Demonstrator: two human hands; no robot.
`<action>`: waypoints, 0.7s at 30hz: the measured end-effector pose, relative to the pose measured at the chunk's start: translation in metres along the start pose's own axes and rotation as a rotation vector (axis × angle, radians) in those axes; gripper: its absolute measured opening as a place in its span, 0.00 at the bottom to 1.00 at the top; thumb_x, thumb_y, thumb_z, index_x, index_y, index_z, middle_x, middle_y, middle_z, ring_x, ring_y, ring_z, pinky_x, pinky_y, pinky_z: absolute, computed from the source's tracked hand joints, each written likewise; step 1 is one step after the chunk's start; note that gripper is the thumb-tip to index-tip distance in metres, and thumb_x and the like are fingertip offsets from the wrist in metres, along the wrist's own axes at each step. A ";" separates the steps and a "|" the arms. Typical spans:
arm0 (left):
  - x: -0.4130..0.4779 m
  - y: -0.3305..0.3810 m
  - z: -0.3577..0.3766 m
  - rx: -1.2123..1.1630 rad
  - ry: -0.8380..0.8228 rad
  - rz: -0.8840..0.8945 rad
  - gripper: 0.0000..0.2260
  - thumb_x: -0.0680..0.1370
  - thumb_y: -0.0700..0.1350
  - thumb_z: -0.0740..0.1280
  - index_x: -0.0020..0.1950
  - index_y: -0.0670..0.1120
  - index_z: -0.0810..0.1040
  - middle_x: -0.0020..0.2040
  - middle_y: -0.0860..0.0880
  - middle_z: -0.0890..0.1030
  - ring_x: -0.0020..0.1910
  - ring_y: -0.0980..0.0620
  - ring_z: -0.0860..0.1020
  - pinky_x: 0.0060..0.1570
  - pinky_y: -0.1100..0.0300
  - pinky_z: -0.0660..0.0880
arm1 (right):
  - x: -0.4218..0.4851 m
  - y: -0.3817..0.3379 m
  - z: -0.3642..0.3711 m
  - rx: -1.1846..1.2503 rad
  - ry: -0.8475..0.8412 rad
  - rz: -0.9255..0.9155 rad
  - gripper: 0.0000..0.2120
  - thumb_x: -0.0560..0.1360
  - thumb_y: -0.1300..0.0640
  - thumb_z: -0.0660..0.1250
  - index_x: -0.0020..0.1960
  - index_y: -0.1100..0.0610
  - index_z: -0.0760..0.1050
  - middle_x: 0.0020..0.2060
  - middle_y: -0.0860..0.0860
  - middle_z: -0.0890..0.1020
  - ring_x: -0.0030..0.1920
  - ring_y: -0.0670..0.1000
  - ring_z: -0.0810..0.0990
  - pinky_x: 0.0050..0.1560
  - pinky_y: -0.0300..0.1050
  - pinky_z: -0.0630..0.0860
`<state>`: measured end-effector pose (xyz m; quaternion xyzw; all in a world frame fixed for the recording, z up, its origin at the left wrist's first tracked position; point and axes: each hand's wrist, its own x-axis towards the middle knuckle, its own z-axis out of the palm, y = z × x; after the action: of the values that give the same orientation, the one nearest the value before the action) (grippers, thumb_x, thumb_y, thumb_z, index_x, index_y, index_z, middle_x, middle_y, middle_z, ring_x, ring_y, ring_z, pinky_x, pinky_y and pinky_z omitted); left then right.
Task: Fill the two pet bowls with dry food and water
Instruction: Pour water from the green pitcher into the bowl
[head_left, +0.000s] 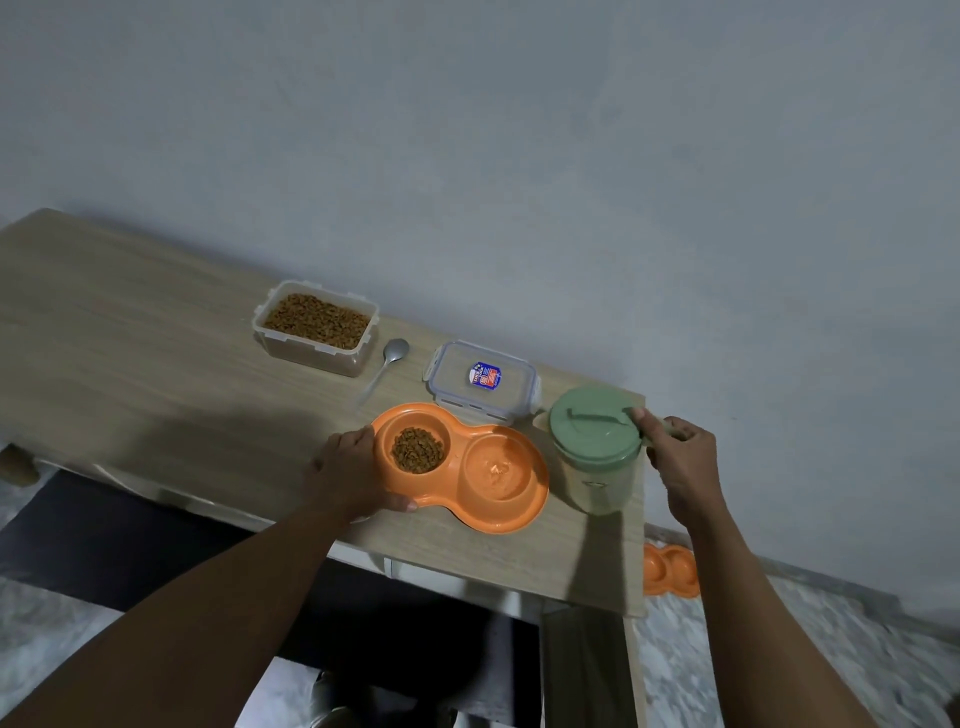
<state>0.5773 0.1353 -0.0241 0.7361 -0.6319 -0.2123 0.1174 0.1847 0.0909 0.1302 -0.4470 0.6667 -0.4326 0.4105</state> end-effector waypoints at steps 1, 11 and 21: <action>-0.003 0.006 -0.005 -0.010 -0.004 -0.011 0.54 0.44 0.83 0.68 0.65 0.58 0.71 0.58 0.55 0.81 0.59 0.49 0.79 0.57 0.45 0.78 | -0.001 0.002 0.002 0.052 0.023 0.027 0.35 0.56 0.33 0.80 0.32 0.61 0.67 0.31 0.56 0.61 0.33 0.54 0.59 0.36 0.50 0.57; -0.006 0.016 -0.012 -0.014 -0.026 -0.054 0.54 0.44 0.81 0.71 0.66 0.60 0.70 0.58 0.57 0.81 0.60 0.50 0.79 0.57 0.47 0.79 | -0.010 0.026 0.034 0.384 0.378 0.210 0.28 0.60 0.34 0.75 0.37 0.58 0.72 0.34 0.57 0.67 0.36 0.54 0.64 0.37 0.49 0.64; -0.011 0.023 -0.017 -0.027 -0.007 -0.064 0.49 0.47 0.79 0.72 0.64 0.59 0.72 0.56 0.57 0.82 0.58 0.50 0.80 0.56 0.47 0.80 | -0.032 0.063 0.056 0.547 0.649 0.292 0.35 0.75 0.30 0.58 0.72 0.53 0.63 0.62 0.54 0.74 0.56 0.53 0.78 0.55 0.50 0.79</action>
<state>0.5634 0.1401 0.0028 0.7534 -0.6056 -0.2271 0.1185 0.2307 0.1234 0.0599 -0.0643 0.6781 -0.6485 0.3398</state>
